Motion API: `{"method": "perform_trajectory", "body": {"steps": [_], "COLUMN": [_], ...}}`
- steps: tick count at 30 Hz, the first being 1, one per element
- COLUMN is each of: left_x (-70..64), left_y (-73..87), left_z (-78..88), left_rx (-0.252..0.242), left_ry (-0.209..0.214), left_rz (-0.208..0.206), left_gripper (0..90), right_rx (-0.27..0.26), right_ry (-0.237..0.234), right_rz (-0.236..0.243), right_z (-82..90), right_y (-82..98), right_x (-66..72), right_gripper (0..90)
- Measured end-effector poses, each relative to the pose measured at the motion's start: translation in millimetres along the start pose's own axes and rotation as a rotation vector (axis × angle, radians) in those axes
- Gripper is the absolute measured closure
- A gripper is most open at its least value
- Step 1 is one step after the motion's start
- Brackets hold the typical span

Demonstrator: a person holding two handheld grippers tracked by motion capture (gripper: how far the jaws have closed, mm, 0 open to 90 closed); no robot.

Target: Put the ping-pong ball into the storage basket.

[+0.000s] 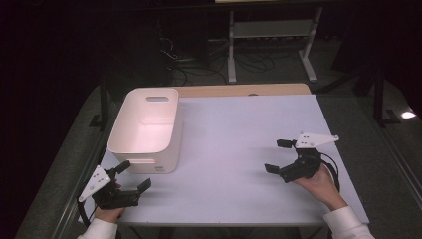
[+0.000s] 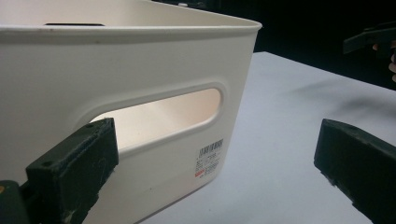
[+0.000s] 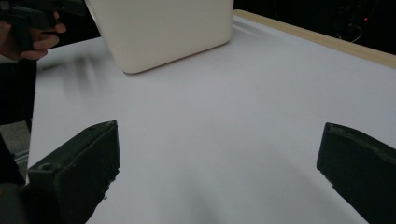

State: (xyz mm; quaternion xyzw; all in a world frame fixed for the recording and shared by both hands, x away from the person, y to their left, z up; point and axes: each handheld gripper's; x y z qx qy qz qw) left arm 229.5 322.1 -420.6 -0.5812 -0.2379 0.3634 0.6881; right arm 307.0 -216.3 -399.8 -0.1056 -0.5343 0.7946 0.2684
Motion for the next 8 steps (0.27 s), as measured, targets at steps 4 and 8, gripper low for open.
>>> {"method": "perform_trajectory", "body": {"steps": [4, 8], "left_x": [0.0, -0.1], "left_y": [-0.8, -1.1], "left_z": [0.6, -0.5], "left_rx": [-0.007, -0.012], "left_ry": [0.014, 0.018], "left_rz": [0.002, 0.009], "left_gripper": [0.0, 0.0], "right_rx": [-0.044, -0.119], "right_ry": [0.035, 0.087], "right_rz": [0.007, 0.004], "right_z": [6.4, 17.8], "right_y": [2.6, 6.0], "right_x": [2.8, 3.0], "right_gripper": [0.0, 0.0]}}
Point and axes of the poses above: each handheld gripper's, and its own axes: z roughly backward along the jaws, y roughly out of its underside, x roughly to its left
